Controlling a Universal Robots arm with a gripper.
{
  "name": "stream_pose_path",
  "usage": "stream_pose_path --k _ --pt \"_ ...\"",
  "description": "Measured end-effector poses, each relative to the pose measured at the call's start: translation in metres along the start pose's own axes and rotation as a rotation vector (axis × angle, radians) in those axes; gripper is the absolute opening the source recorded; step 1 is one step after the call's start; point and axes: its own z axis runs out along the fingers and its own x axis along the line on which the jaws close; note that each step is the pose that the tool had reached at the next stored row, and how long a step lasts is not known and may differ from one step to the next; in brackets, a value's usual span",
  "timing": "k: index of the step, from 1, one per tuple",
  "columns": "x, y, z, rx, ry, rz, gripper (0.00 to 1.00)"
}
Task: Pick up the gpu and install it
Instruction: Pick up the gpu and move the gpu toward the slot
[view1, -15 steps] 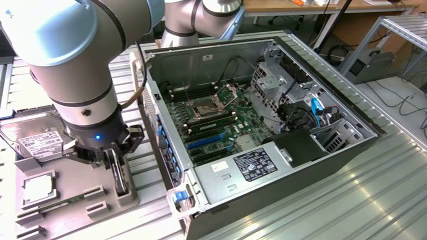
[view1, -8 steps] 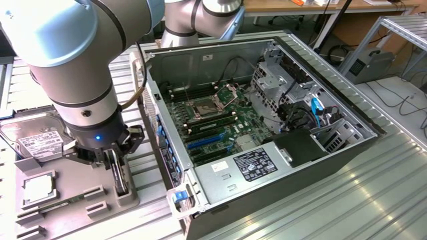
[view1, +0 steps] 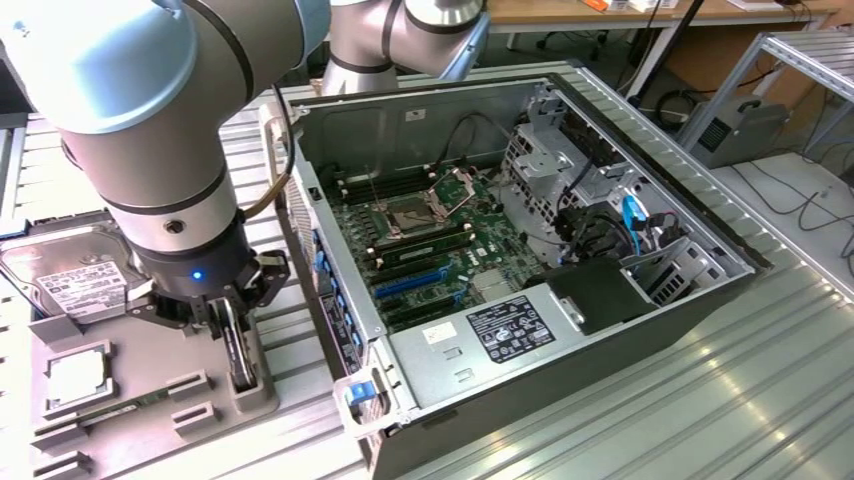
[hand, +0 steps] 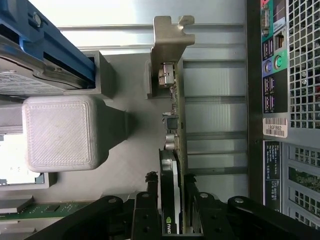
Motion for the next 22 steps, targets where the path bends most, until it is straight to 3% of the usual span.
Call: stream_pose_path --k 1,2,10,14,22 --pt "0.0000 0.0000 0.0000 0.0000 0.0001 0.000 0.34" --pt "0.0000 0.0000 0.0000 0.0001 0.0001 0.000 0.27" --pt "0.0000 0.0000 0.0000 0.0001 0.0000 0.000 0.27" --pt "-0.0001 0.0000 0.0000 -0.0008 0.0022 -0.045 0.27" --pt "-0.0001 0.0001 -0.0013 -0.0009 0.0023 -0.046 0.27"
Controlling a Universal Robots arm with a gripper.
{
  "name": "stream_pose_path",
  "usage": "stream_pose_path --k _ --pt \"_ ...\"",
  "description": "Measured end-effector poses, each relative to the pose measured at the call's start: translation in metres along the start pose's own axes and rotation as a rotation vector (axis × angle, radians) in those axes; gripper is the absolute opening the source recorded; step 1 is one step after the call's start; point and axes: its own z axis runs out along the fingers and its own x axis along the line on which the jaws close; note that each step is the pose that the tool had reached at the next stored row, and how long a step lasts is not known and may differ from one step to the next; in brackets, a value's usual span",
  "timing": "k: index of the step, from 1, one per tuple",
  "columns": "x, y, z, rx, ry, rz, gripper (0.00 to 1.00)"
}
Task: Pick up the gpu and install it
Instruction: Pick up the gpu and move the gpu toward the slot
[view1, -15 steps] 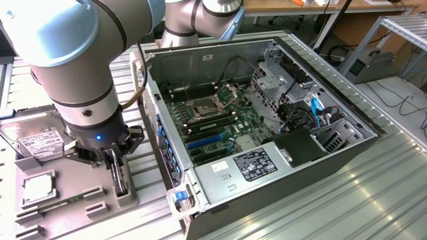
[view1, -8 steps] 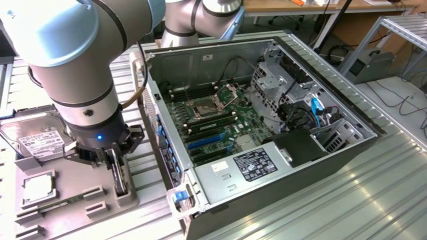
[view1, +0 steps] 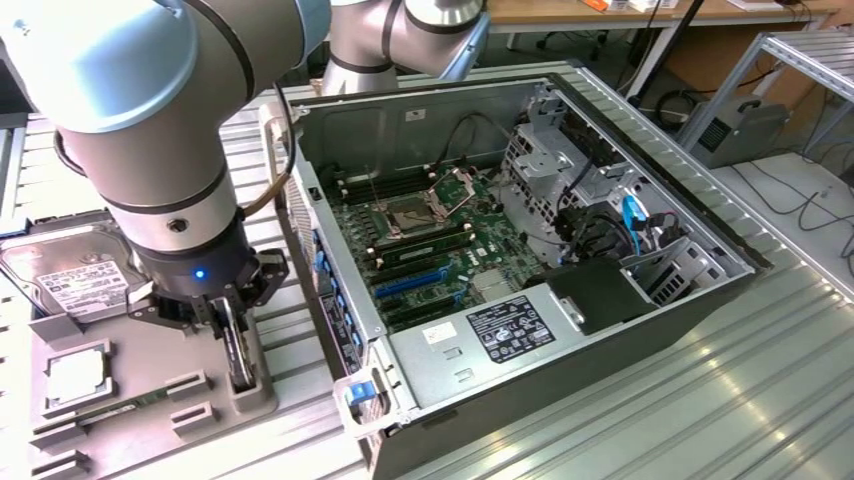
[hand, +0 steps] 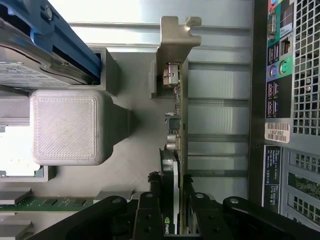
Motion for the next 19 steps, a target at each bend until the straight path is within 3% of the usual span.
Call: stream_pose_path --k 5,10,19 --pt "0.000 0.0004 -0.0078 -0.0001 -0.0001 0.000 0.27" --pt "0.000 0.0011 -0.0233 0.0009 -0.0001 0.000 0.27" --pt "-0.001 0.0032 -0.0653 0.0041 0.0000 0.000 0.27"
